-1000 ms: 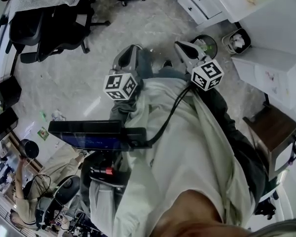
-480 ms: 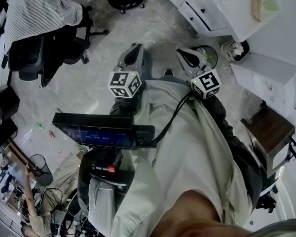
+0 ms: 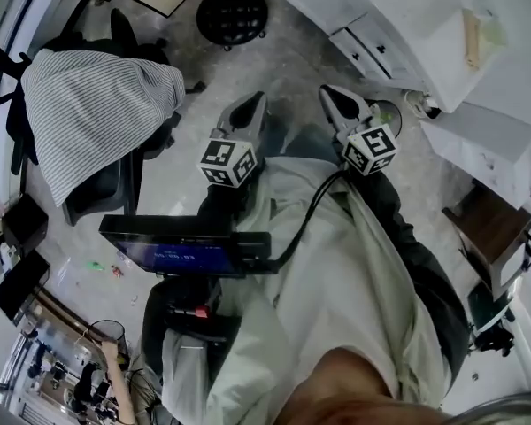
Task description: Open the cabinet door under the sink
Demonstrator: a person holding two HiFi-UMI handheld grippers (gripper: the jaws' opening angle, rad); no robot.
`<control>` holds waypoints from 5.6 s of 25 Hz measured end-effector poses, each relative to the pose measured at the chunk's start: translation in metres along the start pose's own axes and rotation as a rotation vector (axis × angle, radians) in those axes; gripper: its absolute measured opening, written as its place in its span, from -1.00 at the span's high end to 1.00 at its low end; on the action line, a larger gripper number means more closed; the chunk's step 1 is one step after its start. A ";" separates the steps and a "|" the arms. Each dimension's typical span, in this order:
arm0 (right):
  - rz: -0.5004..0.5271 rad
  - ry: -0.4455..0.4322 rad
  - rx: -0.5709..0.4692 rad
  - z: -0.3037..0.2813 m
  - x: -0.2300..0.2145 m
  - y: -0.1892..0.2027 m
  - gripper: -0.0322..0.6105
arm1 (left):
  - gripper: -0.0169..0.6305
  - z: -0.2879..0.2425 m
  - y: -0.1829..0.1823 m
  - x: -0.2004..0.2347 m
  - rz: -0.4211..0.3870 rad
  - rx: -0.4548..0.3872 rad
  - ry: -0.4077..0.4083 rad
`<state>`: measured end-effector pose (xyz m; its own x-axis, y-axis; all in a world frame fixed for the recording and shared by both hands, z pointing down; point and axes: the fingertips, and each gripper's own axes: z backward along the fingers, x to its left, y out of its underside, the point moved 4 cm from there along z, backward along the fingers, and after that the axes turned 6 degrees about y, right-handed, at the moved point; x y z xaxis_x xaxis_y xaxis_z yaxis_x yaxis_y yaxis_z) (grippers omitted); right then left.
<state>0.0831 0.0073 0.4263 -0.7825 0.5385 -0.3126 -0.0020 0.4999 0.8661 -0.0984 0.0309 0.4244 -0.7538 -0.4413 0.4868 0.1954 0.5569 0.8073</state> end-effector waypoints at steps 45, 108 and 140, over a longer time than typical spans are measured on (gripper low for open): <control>0.015 0.462 0.111 -0.457 -0.277 0.086 0.31 | 0.93 -0.171 0.048 0.201 0.281 0.115 -0.359; -0.079 0.526 0.596 -0.119 -0.122 0.266 0.76 | 0.93 -0.047 0.040 0.087 0.015 0.100 -0.049; -0.300 -0.057 0.083 0.151 -0.038 0.136 0.89 | 0.93 0.018 0.122 -0.143 -0.072 -0.013 -0.121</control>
<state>0.2069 0.1576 0.4969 -0.7188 0.3943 -0.5726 -0.1747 0.6947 0.6978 0.0222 0.1751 0.4472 -0.8362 -0.3914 0.3842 0.1451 0.5176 0.8432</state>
